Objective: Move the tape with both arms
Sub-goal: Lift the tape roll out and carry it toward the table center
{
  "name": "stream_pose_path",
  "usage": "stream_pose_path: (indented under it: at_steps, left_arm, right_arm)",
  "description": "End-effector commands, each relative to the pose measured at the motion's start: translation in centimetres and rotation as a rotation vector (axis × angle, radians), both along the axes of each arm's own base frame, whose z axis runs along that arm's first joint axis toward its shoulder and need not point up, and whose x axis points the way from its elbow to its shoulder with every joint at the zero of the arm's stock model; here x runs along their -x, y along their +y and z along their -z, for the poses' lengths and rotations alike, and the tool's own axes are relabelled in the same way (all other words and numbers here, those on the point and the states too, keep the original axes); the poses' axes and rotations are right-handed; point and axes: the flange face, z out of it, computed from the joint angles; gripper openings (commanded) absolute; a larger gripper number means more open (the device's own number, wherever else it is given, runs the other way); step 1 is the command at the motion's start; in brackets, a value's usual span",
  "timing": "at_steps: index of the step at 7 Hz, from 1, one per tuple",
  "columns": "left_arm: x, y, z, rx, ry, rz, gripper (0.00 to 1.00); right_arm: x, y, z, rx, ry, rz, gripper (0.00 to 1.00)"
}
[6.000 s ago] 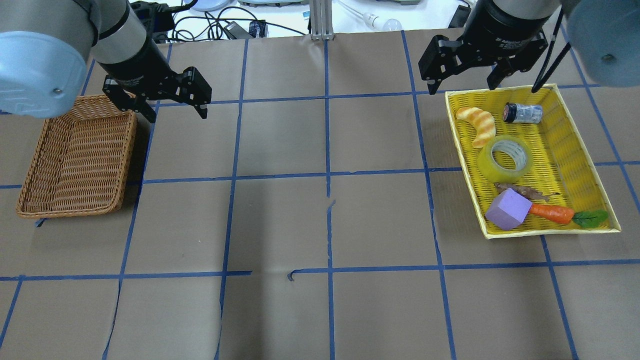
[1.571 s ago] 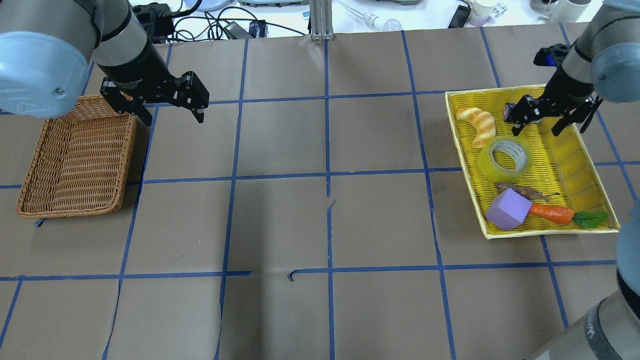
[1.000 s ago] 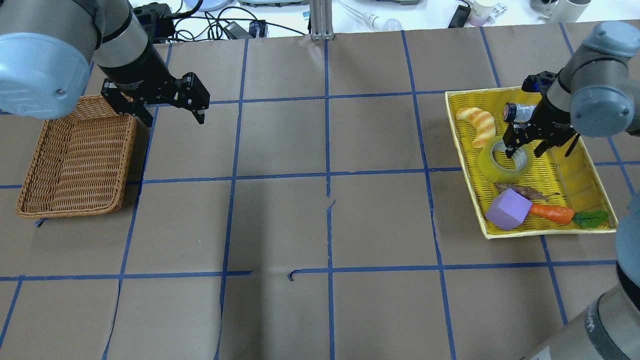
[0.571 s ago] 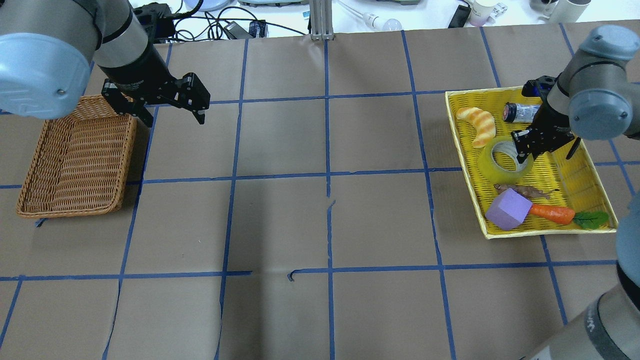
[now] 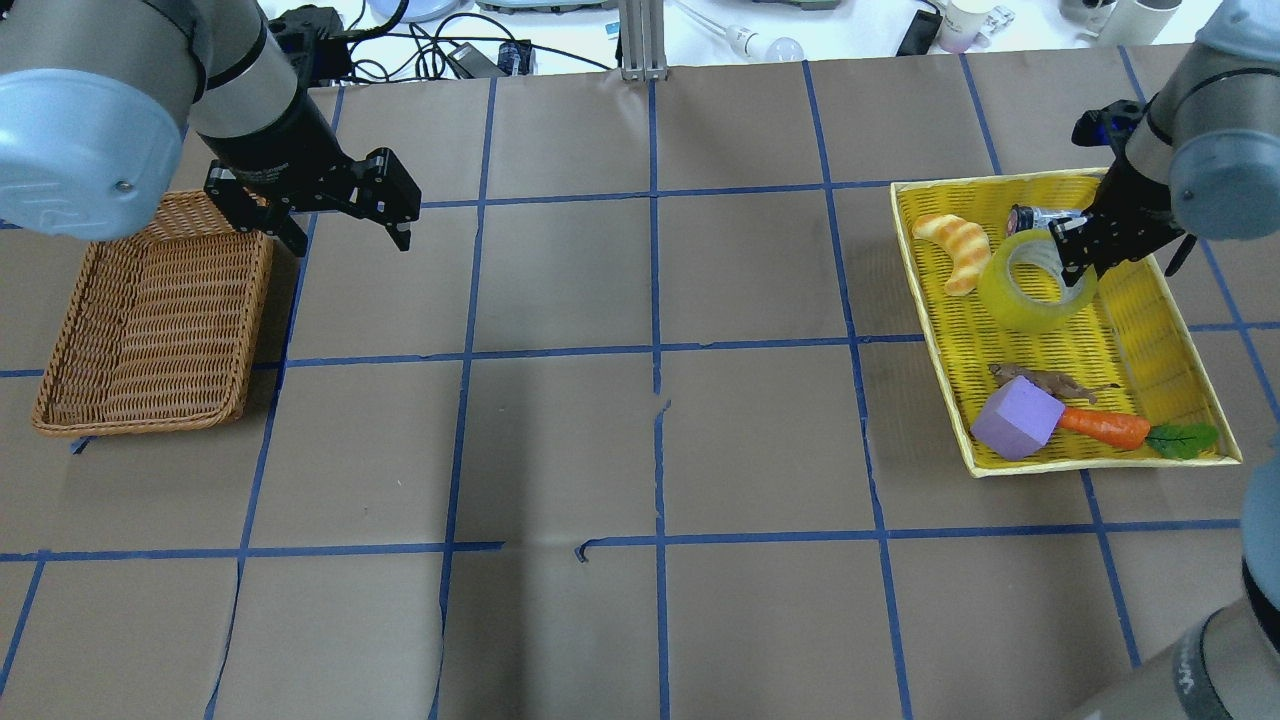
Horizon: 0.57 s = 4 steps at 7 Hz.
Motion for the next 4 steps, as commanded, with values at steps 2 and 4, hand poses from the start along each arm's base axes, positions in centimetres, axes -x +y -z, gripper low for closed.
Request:
stream_pose_path:
  at_steps: [2,4]
  left_arm:
    - [-0.1,0.0,0.0,0.000,0.000,-0.001,1.00]
    - [-0.2,0.0,-0.1,0.001,0.000,0.000,1.00]
  right_arm:
    - [-14.1,-2.6,-3.9,0.081,-0.028,-0.083,0.00]
    - [-27.0,-1.0,-3.3,0.087,-0.072,0.040,0.00]
